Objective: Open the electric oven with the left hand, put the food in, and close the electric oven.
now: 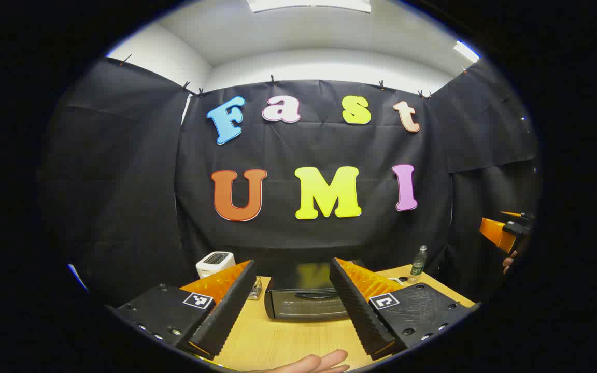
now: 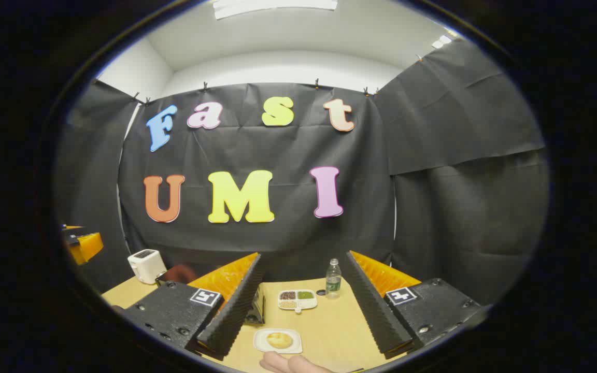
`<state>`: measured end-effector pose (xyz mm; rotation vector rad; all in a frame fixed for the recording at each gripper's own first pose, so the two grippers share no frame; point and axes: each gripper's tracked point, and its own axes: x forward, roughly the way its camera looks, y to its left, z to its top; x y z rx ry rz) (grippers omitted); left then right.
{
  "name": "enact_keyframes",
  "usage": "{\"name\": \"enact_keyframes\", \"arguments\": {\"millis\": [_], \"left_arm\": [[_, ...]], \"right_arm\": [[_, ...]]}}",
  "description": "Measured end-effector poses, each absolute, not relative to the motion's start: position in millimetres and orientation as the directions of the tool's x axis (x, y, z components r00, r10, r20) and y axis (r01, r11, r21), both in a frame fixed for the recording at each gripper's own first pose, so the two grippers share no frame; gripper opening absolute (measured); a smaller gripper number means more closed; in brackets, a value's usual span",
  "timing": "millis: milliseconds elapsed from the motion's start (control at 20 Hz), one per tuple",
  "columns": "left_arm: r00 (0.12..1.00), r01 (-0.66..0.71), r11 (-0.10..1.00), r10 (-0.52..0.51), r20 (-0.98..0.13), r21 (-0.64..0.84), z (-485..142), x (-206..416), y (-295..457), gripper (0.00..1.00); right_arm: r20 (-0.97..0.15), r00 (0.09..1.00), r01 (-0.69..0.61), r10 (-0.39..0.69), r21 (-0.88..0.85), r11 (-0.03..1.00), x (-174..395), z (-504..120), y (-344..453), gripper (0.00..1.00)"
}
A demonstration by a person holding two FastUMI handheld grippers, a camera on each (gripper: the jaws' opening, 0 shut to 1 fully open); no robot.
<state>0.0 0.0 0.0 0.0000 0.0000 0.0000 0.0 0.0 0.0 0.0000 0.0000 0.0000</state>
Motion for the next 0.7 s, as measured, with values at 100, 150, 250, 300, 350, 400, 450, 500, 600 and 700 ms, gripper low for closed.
{"name": "enact_keyframes", "arguments": {"millis": [100,150,250,300,350,400,450,500,600,700], "left_arm": [[1.0,0.013,1.0,-0.013,0.004,-0.012,0,1,-7,0.94],[1.0,0.023,1.0,-0.023,0.011,-0.02,2,1,-10,0.94],[0.999,0.038,0.999,-0.037,0.027,-0.027,5,1,-14,0.94],[0.999,0.041,0.999,-0.041,0.035,-0.025,6,1,-15,0.94],[0.999,0.04,0.999,-0.039,0.036,-0.023,6,2,-15,0.94],[0.999,0.037,0.999,-0.036,0.035,-0.022,5,4,-16,0.83],[0.999,0.037,0.999,-0.036,0.032,-0.021,4,6,-17,0.94],[0.999,0.033,0.999,-0.032,0.027,-0.022,2,8,-17,0.94],[0.999,0.029,0.999,-0.029,0.016,-0.024,-2,14,-19,0.94],[0.998,0.057,0.998,-0.057,0.015,-0.038,-4,21,-25,0.94]], "right_arm": [[-0.003,1.0,0.004,-0.004,0.008,1.0,0,-3,-6,0.95],[-0.001,1.0,0.014,-0.014,0.017,1.0,1,-3,-11,0.95],[-0.007,1.0,0.021,-0.021,0.025,0.999,5,-4,-14,0.94],[-0.011,1.0,0.022,-0.022,0.027,0.999,6,-7,-15,0.94],[-0.014,1.0,0.026,-0.025,0.028,0.999,7,-8,-18,1.0],[-0.016,1.0,0.026,-0.026,0.025,0.999,9,-9,-18,0.94],[-0.015,1.0,0.024,-0.024,0.022,0.999,9,-9,-20,0.94],[-0.012,1.0,0.027,-0.026,0.021,0.999,7,-9,-22,0.95],[-0.008,1.0,0.028,-0.028,0.017,0.999,10,-9,-22,0.94],[-0.006,1.0,0.017,-0.017,0.018,1.0,9,-10,-22,0.94]]}}
